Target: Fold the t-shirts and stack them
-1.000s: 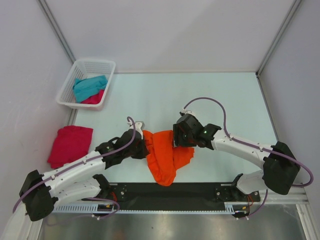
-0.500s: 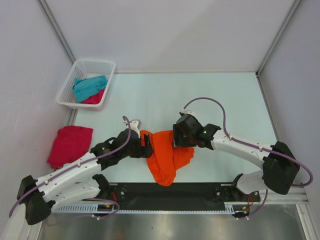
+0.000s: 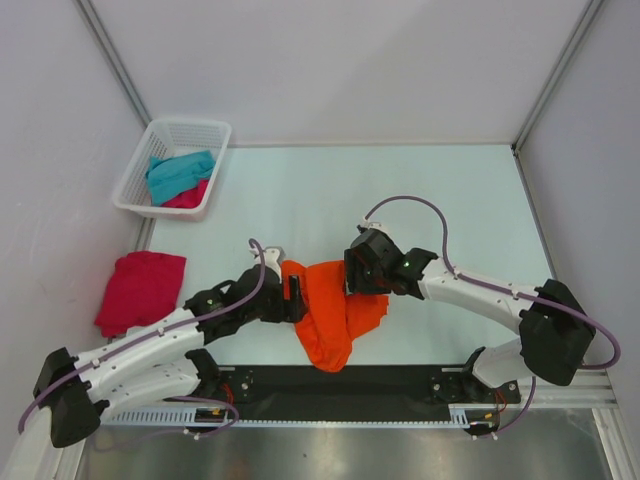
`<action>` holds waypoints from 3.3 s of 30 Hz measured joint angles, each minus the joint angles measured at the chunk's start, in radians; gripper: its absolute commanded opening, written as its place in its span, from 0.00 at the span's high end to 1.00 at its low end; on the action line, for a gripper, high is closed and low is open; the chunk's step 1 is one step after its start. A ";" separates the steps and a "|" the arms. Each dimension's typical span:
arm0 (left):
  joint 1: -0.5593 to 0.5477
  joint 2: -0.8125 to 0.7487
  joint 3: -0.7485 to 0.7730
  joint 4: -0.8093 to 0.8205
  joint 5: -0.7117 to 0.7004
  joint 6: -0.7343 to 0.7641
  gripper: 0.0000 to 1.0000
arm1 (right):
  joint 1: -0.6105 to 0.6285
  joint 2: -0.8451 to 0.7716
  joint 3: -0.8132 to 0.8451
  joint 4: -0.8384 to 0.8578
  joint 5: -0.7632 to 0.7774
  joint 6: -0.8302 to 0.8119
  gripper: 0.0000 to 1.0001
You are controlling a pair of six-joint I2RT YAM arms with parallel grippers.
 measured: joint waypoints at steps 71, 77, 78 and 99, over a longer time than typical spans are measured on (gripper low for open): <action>0.240 0.100 0.966 -0.446 -0.449 0.131 1.00 | 0.007 -0.037 -0.112 0.028 0.006 0.028 0.38; 0.251 0.097 0.967 -0.450 -0.447 0.140 1.00 | 0.024 0.002 -0.112 0.050 -0.003 0.037 0.42; 0.252 0.098 0.967 -0.450 -0.446 0.140 1.00 | 0.027 0.007 -0.112 0.052 -0.004 0.038 0.42; 0.255 0.103 0.963 -0.450 -0.434 0.148 1.00 | 0.034 0.179 -0.050 0.140 -0.064 0.007 1.00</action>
